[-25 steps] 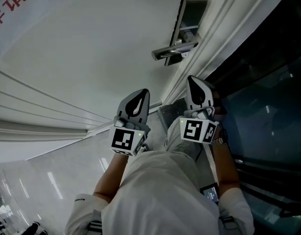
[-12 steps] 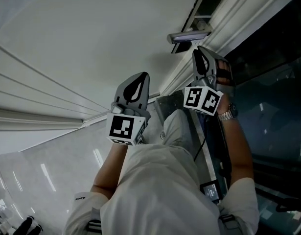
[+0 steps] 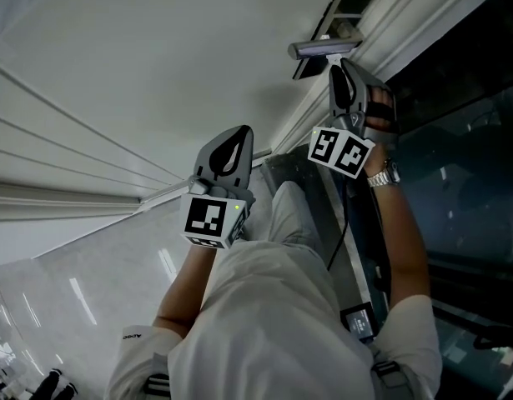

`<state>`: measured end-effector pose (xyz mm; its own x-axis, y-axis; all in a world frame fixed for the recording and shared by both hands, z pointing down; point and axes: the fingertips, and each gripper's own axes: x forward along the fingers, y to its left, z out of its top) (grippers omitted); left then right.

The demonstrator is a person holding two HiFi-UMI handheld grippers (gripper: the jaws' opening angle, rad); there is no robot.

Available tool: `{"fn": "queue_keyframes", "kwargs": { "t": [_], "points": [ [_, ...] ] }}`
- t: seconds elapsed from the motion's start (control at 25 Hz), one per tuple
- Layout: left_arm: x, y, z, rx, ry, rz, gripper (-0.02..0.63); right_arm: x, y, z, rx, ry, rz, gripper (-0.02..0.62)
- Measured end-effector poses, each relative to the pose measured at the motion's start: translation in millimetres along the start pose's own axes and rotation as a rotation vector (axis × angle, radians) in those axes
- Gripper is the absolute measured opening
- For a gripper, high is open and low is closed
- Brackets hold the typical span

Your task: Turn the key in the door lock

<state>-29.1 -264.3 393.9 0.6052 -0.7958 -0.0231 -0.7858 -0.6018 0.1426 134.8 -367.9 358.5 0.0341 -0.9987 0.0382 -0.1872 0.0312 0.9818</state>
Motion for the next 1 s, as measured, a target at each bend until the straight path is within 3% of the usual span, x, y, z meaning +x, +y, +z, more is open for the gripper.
{"fn": "queue_keyframes", "kwargs": {
  "t": [0.2,0.32,0.88,1.0],
  "points": [
    [0,-5,1,-0.004,-0.004,-0.014,0.009,8,4,2,-0.054,0.008,0.030,0.086],
    [-4,-7,-2,0.000,0.002,-0.020,0.009,17,5,0,-0.100,0.019,0.000,0.086],
    [-20,-2,-12,-0.014,0.013,0.002,0.009,29,6,7,-0.005,0.030,-0.015,0.082],
    [-20,-5,-15,-0.010,0.020,-0.004,0.009,29,1,5,0.015,0.034,-0.032,0.023]
  ]
}}
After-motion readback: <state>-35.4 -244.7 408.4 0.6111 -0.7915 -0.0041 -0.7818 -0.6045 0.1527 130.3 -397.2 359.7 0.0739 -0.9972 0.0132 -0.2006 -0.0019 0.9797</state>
